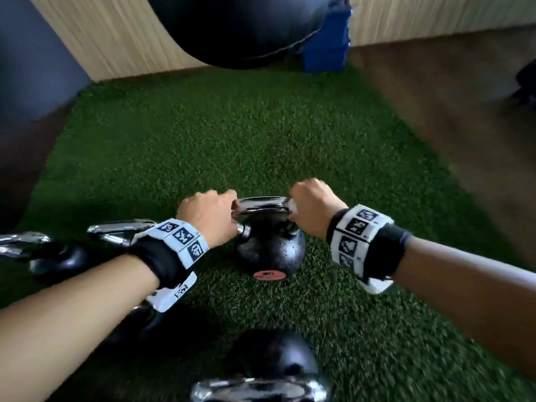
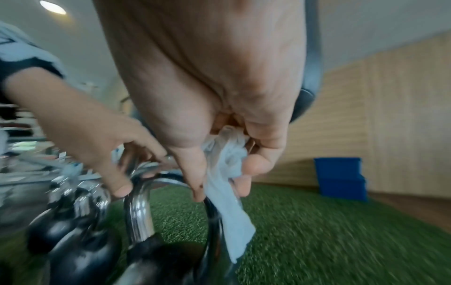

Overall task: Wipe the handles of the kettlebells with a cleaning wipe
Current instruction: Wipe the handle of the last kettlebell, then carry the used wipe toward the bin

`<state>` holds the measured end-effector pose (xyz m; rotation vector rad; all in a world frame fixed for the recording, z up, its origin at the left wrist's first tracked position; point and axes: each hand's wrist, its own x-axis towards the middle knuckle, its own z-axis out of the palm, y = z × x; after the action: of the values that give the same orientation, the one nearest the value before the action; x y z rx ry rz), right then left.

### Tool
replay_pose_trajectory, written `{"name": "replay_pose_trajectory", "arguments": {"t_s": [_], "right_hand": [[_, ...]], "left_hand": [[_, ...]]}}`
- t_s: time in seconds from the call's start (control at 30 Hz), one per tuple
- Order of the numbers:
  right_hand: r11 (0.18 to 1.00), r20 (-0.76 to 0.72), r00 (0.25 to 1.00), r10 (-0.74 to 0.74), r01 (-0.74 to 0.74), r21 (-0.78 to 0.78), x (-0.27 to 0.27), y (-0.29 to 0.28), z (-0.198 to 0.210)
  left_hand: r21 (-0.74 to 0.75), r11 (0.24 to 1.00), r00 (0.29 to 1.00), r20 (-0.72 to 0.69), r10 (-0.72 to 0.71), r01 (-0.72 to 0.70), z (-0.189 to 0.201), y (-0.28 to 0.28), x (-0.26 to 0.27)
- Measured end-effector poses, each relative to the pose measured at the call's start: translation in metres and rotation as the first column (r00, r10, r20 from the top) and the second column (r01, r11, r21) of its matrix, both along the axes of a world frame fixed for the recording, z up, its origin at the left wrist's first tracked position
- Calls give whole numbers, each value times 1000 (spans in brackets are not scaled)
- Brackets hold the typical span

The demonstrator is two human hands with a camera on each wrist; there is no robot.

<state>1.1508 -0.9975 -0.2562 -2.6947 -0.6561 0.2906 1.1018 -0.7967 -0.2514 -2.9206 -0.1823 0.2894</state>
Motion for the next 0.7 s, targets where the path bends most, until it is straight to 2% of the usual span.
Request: {"name": "replay_pose_trajectory", "arguments": {"t_s": [0.1, 0.2, 0.37, 0.53, 0.6, 0.7], "right_hand": [[989, -168, 975, -147, 144, -26, -5, -11, 40], [948, -300, 902, -311, 316, -35, -19, -35, 99], [881, -481, 766, -426, 471, -30, -48, -72, 257], [799, -488, 692, -532, 602, -17, -70, -108, 411], [776, -478, 681, -555, 631, -2, -79, -122, 460], [727, -422, 667, -615, 687, 26, -98, -142, 520]], "left_hand": [[-91, 993, 995, -63, 74, -79, 36, -12, -13], [-260, 956, 990, -51, 130, -139, 91, -36, -39], [-438, 872, 976, -99, 193, -217, 229, -86, -80], [-560, 807, 983, -90, 162, -185, 363, -130, -94], [-584, 793, 985, -75, 158, -171, 406, -147, -97], [-677, 720, 988, -91, 127, -155, 458, -167, -101]]}}
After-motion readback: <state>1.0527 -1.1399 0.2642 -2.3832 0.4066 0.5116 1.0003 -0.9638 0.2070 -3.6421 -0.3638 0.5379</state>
